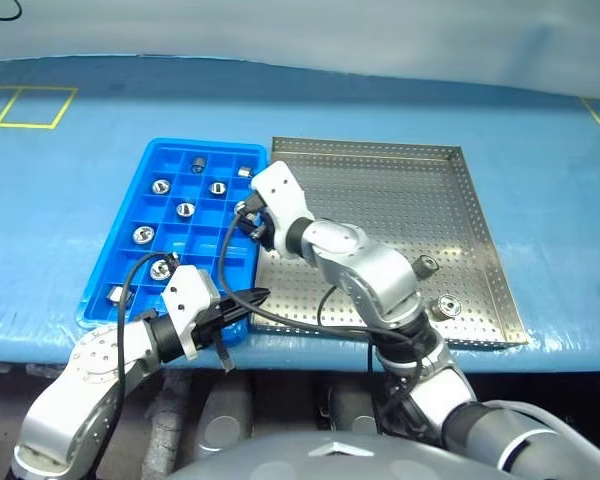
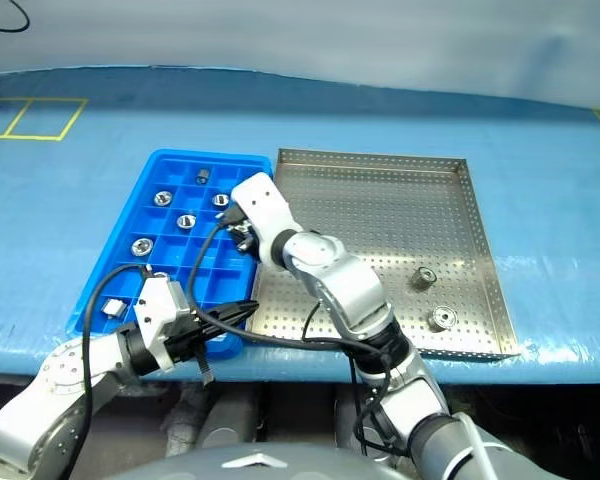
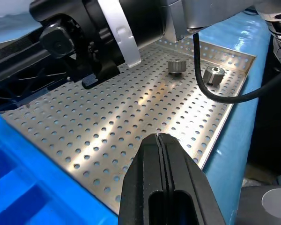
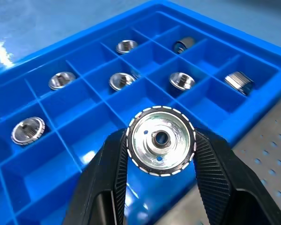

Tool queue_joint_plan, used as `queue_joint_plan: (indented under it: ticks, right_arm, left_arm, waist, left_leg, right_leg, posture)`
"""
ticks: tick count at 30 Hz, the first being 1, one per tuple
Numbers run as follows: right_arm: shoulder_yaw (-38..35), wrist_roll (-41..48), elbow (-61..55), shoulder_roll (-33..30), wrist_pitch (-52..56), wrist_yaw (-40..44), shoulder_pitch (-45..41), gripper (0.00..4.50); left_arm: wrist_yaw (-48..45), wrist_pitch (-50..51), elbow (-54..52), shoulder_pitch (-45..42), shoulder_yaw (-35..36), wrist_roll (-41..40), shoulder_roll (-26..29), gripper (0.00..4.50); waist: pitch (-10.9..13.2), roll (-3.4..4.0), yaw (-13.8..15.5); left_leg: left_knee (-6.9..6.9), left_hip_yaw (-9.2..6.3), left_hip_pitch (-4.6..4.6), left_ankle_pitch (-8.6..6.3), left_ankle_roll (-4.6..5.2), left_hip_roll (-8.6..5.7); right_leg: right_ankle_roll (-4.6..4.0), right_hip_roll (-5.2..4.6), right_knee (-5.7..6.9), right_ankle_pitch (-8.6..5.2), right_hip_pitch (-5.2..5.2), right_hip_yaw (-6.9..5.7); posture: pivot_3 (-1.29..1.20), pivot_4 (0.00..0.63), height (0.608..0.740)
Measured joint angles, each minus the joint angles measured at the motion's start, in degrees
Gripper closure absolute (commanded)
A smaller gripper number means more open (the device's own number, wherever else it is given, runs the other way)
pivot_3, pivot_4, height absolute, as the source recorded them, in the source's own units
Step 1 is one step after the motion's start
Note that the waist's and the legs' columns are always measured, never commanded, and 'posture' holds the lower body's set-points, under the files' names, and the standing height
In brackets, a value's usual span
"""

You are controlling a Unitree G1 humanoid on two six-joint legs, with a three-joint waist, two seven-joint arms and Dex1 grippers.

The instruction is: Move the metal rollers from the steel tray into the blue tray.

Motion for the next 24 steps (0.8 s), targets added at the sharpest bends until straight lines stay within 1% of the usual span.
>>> queue_joint_plan:
  ticks: [4, 7, 11, 23, 24]
  right_arm:
    - [0.16, -0.17, 5.86, 2.55, -3.84, 0.8, -2.73, 2.81]
    - [1.28, -0.57, 11.6, 3.95, -6.92, 1.73, -3.36, 2.81]
    - [3.33, -1.51, 17.34, 4.16, -9.26, 3.42, -3.47, 2.81]
    - [4.08, -2.5, 24.27, 4.52, -15.15, 5.48, -4.23, 2.81]
    - [4.08, -2.5, 24.65, 4.53, -15.44, 5.55, -4.33, 2.46]
  left_arm:
    - [0.84, -0.38, -1.3, 2.16, 0.8, -1.03, -0.08, 4.5]
    - [1.13, -0.8, -2.5, 3.34, 0.83, -1.29, -0.07, 4.5]
    - [1.08, -1.93, -2.48, 5.27, 1.36, -1.14, 0.05, 4.5]
    - [-0.38, -6.29, -1.75, 8.05, 1.83, -0.84, 0.47, 4.5]
    - [-0.42, -6.65, -1.68, 8.16, 1.83, -0.78, 0.49, 4.5]
  waist:
    - [0.0, 0.0, 0.94]
    - [0.0, 0.0, 1.46]
    - [0.0, 0.01, 1.85]
    - [-0.01, 0.01, 2.38]
    - [-0.01, 0.01, 2.36]
  left_leg:
    - [-0.02, 0.02, 0.01, 0.0, 0.0, 0.02]
    - [-0.08, 0.0, 0.02, 0.0, 0.0, 0.04]
    - [-0.12, 0.0, 0.01, -0.01, -0.01, 0.04]
    - [-0.11, 0.03, 0.17, -0.01, -0.01, 0.07]
    - [-0.11, 0.03, 0.19, -0.01, -0.01, 0.08]
  right_leg:
    - [-0.01, 0.0, 0.0, 0.0, -0.01, -0.01]
    - [-0.21, 0.02, 0.0, -0.11, -0.02, -0.05]
    - [-0.2, 0.02, 0.01, -0.11, -0.06, -0.07]
    - [-0.43, 0.03, 0.04, -0.25, 0.05, -0.07]
    - [-0.44, 0.04, 0.05, -0.25, 0.06, -0.07]
  posture:
    - [0.24, 0.15, 0.74]
    - [0.26, 0.15, 0.74]
    - [0.27, 0.15, 0.74]
    - [0.27, 0.15, 0.74]
    - [0.27, 0.15, 0.74]
